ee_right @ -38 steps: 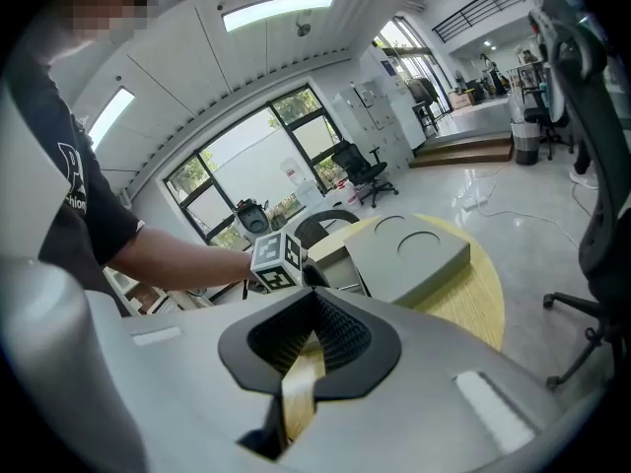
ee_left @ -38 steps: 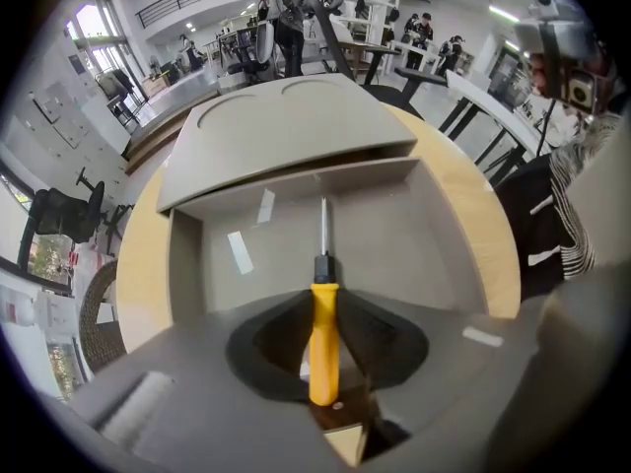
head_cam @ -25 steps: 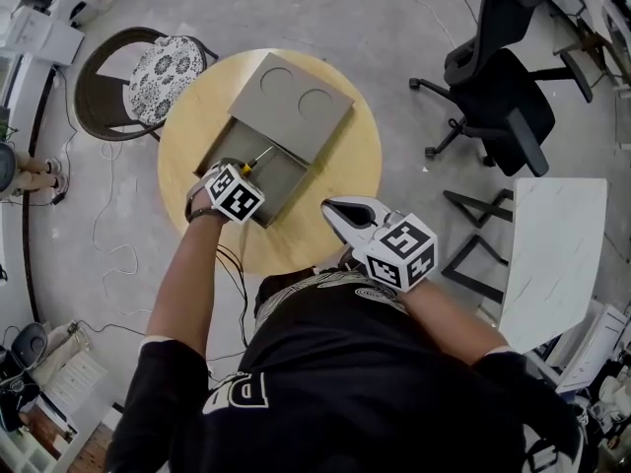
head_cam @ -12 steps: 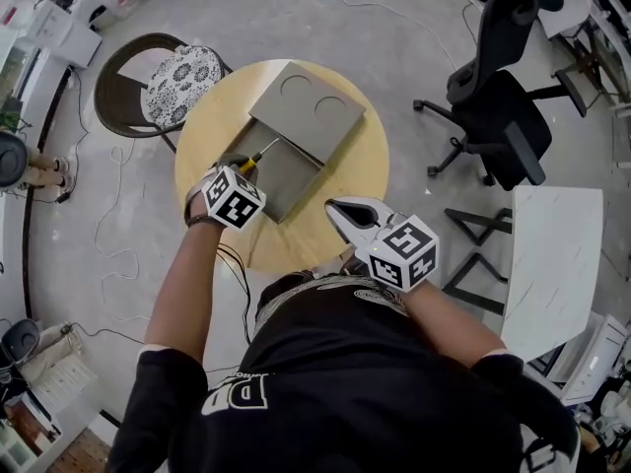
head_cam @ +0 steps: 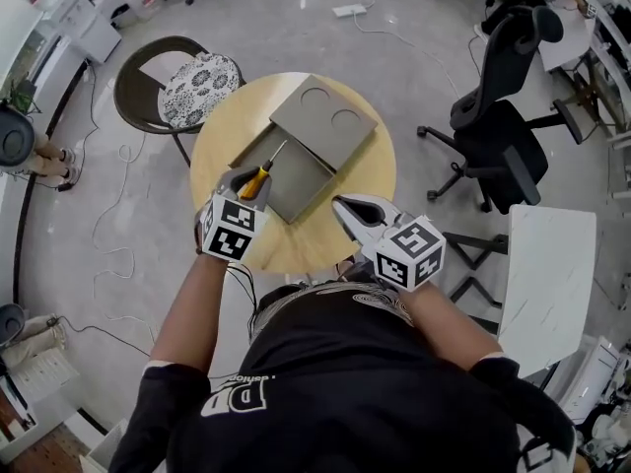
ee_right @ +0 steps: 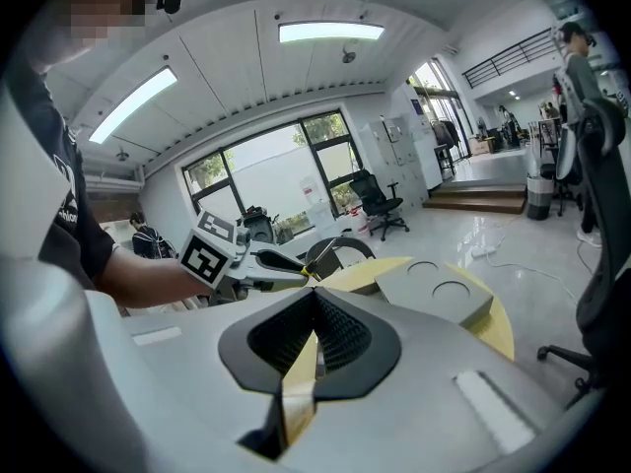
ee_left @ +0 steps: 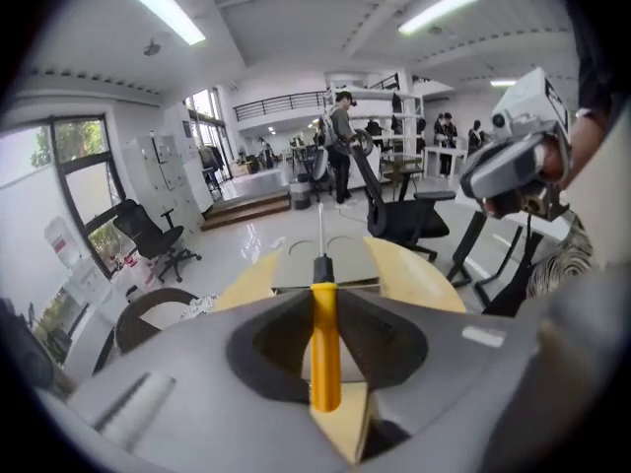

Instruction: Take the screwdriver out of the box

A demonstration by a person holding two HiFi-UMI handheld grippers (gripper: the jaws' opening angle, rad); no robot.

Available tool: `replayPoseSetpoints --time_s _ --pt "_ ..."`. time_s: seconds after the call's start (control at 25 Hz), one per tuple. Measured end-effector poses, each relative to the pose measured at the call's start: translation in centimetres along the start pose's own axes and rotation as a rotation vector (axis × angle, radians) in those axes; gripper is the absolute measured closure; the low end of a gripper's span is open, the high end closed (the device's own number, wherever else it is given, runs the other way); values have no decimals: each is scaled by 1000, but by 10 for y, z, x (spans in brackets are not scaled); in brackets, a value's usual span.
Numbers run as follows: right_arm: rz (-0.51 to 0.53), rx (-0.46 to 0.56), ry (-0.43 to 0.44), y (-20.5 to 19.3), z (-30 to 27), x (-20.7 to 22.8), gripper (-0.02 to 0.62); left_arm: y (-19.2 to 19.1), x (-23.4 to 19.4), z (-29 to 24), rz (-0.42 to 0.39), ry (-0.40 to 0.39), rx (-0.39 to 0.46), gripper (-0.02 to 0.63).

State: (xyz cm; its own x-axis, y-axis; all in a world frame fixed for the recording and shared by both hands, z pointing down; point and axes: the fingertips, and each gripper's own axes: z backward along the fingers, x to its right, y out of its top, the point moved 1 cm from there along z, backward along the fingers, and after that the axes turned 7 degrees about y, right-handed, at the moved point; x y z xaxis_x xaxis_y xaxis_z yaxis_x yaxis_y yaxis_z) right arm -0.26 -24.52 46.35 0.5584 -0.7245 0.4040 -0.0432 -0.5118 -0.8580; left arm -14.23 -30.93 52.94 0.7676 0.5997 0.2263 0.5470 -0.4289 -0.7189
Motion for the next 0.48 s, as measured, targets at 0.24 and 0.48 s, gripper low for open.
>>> replayPoseSetpoints --time_s 0.24,0.48 --pt "-5 27 36 6 -4 -14 598 5 0 37 240 -18 121 468" --pt "21 31 62 14 -9 -29 598 13 -6 70 431 -34 244 468"
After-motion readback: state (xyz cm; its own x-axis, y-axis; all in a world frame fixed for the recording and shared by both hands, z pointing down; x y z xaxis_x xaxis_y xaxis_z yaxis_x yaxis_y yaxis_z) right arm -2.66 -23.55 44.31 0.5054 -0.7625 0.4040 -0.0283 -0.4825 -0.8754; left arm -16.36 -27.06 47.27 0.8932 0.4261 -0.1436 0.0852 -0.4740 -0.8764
